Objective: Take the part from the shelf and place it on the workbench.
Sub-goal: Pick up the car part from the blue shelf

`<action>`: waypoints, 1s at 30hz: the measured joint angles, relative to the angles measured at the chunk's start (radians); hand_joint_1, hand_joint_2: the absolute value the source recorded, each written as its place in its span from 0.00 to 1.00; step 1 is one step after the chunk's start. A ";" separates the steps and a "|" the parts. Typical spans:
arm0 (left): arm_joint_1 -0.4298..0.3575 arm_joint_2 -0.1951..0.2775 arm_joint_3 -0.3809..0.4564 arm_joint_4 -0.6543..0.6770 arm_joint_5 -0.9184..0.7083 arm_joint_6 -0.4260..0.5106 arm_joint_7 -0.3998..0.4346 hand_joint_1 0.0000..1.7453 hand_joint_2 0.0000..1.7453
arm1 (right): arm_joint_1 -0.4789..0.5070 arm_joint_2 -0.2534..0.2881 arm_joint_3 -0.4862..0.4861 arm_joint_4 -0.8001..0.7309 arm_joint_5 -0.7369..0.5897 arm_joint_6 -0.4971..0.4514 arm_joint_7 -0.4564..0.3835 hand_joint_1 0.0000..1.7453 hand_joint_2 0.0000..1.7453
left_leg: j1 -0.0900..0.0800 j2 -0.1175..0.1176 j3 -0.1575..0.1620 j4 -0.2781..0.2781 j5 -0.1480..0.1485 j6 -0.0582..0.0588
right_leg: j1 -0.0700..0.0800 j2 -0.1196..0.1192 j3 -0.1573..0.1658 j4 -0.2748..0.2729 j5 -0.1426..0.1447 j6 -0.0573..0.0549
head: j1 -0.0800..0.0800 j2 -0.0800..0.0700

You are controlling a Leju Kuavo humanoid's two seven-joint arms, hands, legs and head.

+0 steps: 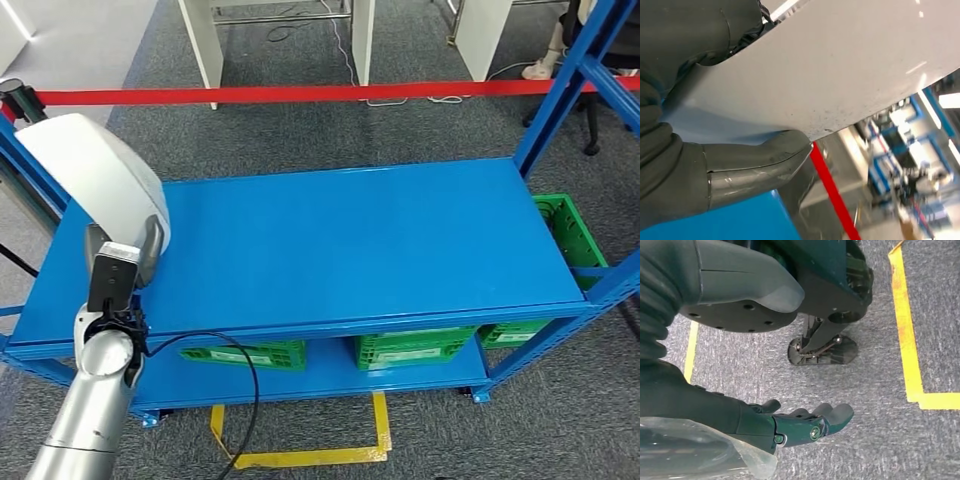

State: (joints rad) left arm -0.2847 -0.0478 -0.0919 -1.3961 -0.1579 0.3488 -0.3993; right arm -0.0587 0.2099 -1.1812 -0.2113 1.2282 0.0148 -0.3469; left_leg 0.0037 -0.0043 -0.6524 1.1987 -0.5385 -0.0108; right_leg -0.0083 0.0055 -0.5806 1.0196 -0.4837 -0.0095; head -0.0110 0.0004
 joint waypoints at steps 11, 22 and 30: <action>0.012 -0.015 0.004 -0.033 -0.012 0.119 -0.017 1.00 1.00 | -0.002 0.004 -0.007 0.000 0.003 -0.004 0.004 0.00 1.00 | 0.000 0.005 0.047 -0.189 0.101 0.046 | 0.002 0.000 -0.084 0.204 -0.152 0.040 | 0.008 0.000; 0.021 -0.014 0.005 -0.041 -0.035 0.175 -0.032 1.00 1.00 | -0.006 0.006 -0.008 0.000 0.006 -0.008 0.012 0.00 1.00 | 0.000 0.003 -0.023 -0.176 0.164 0.004 | 0.001 0.001 0.093 -0.026 -0.074 0.023 | 0.006 0.000; 0.023 -0.010 0.005 -0.041 -0.040 0.184 -0.032 1.00 1.00 | -0.006 0.007 -0.009 0.000 0.007 -0.008 0.010 0.00 1.00 | 0.004 0.002 -0.011 0.071 -0.008 -0.009 | 0.009 -0.009 0.004 -0.012 0.000 -0.002 | 0.000 0.000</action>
State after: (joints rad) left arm -0.2620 -0.0579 -0.0870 -1.4375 -0.1978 0.5324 -0.4311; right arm -0.0645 0.2171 -1.1898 -0.2113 1.2348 0.0070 -0.3366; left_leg 0.0074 -0.0022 -0.6632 1.2696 -0.5463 -0.0200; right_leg 0.0004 -0.0034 -0.5768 1.0076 -0.4836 -0.0117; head -0.0114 0.0004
